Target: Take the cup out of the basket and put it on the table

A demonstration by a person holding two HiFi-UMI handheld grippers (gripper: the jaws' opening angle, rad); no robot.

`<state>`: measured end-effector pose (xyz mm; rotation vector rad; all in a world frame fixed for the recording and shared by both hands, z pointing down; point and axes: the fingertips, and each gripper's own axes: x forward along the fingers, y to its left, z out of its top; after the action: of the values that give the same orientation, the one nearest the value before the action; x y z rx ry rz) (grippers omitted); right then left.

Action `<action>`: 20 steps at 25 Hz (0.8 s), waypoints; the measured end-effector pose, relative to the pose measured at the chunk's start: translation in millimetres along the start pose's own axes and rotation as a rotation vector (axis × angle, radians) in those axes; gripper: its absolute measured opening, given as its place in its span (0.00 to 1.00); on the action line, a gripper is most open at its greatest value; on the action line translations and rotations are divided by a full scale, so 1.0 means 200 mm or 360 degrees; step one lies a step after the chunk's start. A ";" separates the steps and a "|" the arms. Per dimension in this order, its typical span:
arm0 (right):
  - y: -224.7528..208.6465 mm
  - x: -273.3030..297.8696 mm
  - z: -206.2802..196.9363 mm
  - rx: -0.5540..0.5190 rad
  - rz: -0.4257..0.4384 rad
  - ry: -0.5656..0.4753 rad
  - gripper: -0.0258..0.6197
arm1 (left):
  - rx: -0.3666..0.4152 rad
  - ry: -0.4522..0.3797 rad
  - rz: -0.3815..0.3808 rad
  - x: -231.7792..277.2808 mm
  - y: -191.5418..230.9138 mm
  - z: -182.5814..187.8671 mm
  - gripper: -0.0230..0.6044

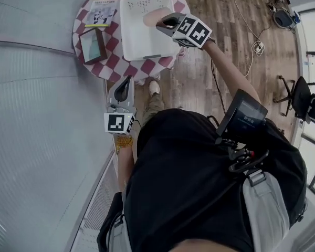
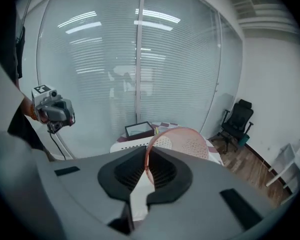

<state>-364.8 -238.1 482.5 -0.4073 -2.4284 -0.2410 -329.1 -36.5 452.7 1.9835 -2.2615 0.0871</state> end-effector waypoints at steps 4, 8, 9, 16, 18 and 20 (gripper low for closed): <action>0.02 -0.26 0.06 0.0085 -0.0144 -0.0206 0.08 | 0.0068 -0.0032 -0.0138 0.08 -0.13 0.09 0.05; 0.03 -0.49 0.12 0.0113 -0.0270 -0.0389 0.08 | 0.0107 -0.0061 -0.0239 0.15 -0.25 0.13 0.05; 0.03 -0.54 0.14 0.0117 -0.0299 -0.0432 0.08 | 0.0113 -0.0063 -0.0262 0.16 -0.27 0.13 0.05; 0.20 -1.09 0.19 0.0112 -0.0478 -0.0731 0.08 | 0.0179 -0.0066 -0.0392 0.15 -0.64 0.24 0.05; 0.24 -1.16 0.20 0.0118 -0.0498 -0.0784 0.08 | 0.0184 -0.0064 -0.0418 0.15 -0.69 0.24 0.05; 0.27 -1.18 0.19 0.0126 -0.0510 -0.0811 0.08 | 0.0179 -0.0055 -0.0445 0.17 -0.70 0.20 0.05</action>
<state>-194.2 -230.5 307.9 -0.0374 -2.9920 -0.1938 -197.8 -93.9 411.0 2.3546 -2.0142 0.1550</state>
